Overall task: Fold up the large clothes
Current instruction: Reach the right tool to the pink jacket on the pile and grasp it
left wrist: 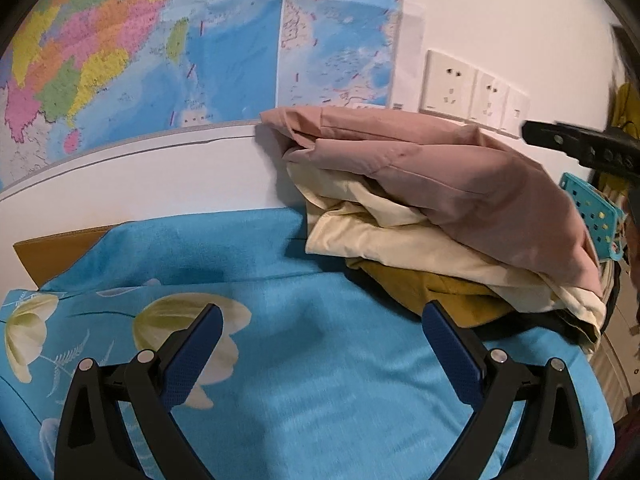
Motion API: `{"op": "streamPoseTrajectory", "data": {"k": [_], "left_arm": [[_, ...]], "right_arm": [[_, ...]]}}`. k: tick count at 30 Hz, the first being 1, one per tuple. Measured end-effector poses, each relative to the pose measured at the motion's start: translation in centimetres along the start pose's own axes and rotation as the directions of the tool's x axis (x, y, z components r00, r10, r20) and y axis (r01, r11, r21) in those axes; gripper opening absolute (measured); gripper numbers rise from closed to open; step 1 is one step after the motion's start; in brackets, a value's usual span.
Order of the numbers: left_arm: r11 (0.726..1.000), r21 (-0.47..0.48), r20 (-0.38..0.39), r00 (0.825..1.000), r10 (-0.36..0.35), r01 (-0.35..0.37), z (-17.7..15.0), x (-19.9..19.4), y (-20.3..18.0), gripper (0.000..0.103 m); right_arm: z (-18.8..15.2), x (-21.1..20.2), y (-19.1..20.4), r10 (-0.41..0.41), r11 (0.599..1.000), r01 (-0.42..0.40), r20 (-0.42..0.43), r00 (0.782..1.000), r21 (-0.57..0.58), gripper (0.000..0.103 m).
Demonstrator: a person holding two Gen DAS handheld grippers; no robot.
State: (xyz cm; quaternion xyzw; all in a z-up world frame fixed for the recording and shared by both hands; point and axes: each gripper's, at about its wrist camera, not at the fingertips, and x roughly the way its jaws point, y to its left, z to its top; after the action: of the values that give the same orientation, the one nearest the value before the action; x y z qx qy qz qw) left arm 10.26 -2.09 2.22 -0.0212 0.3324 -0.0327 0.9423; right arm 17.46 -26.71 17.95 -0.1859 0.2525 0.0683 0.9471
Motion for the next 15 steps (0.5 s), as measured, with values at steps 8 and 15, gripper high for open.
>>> {"op": "streamPoseTrajectory", "data": {"k": [8,15], "left_arm": [[0.999,0.003,-0.027,0.999,0.032,-0.031,0.1,2.2,0.4,0.096],[0.999,0.013,-0.056,0.998,0.036,-0.035,-0.1,3.8,0.5,0.096]], "right_arm": [[1.0,6.0,6.2,0.080,0.936,-0.119,-0.129,0.988,-0.330,0.065],[1.5,9.8,8.7,0.056,0.914,-0.111,-0.148,0.987,-0.391,0.039]]}}
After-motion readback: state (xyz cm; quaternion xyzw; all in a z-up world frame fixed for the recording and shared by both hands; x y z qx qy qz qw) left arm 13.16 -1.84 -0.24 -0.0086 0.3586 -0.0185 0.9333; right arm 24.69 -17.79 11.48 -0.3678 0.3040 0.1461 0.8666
